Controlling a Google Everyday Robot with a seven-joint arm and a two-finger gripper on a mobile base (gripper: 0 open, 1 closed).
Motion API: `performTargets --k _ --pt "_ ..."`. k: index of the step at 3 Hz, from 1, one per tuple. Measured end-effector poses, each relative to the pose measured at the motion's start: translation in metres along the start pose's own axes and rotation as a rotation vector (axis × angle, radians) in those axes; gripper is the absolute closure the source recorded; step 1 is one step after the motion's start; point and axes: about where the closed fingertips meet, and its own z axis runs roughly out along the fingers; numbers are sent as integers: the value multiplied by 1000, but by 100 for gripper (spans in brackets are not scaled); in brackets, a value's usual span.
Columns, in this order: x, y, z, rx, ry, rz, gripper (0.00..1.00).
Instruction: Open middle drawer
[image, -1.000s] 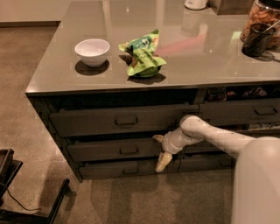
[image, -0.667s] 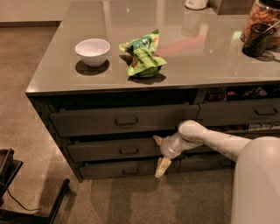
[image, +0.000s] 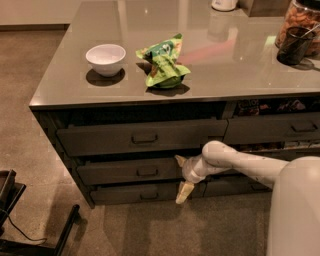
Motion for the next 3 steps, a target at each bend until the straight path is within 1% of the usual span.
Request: performTargets --k 1,2,3 --pt "-20 7 -12 106 52 -48 0" --pt "-19 24 -8 139 79 -55 0" --pt "-21 31 -3 169 120 -81 0"
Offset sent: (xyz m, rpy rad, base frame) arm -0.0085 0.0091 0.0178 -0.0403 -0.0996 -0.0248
